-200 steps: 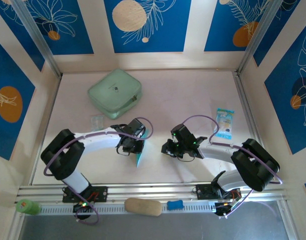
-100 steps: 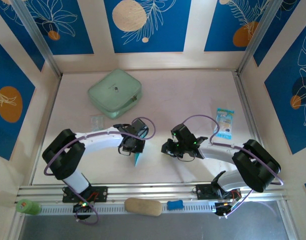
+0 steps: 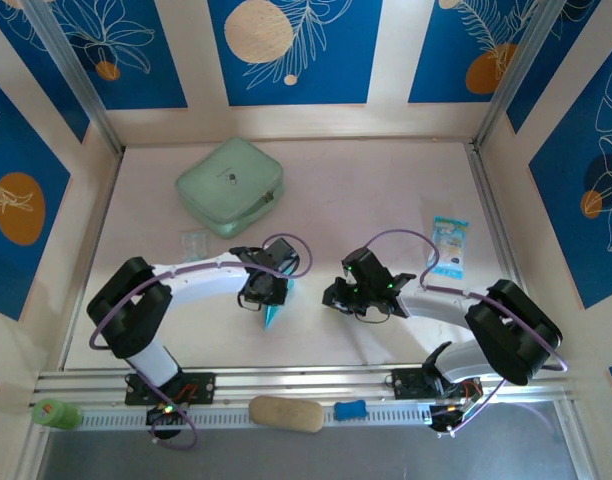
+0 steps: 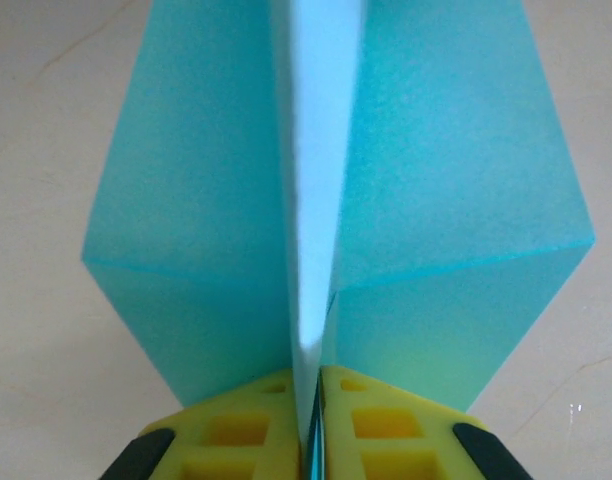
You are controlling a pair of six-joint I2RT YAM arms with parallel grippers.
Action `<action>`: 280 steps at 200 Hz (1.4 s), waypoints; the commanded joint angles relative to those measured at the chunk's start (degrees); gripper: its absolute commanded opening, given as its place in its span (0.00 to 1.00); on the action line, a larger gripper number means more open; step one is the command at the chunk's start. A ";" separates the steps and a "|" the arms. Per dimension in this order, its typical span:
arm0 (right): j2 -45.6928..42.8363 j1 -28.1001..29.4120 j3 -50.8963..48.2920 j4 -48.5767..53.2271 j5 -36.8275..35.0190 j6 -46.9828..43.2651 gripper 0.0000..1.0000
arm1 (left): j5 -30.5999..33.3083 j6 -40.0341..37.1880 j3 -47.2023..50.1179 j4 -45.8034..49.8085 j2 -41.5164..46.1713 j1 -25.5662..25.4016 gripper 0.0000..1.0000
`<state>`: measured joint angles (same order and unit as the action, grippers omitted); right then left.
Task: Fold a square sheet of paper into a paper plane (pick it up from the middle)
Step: Turn over a paper plane at the center of the table.
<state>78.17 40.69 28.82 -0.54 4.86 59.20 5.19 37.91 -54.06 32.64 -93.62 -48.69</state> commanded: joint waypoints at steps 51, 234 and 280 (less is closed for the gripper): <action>-2.70 1.20 0.32 -0.94 0.74 -1.19 0.16 | -0.68 0.63 -0.95 1.05 -1.67 -0.62 0.14; -3.77 1.38 -0.69 0.31 -0.81 -0.21 0.16 | -1.43 2.49 0.00 0.19 -3.58 -0.71 0.25; -4.97 1.01 -1.30 0.83 -0.97 -0.27 0.16 | 0.25 5.28 0.44 0.79 -4.37 -0.71 0.27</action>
<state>74.78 41.67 28.45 -0.75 4.45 59.00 4.54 40.49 -54.15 31.99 -96.05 -48.95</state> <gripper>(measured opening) 0.163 0.266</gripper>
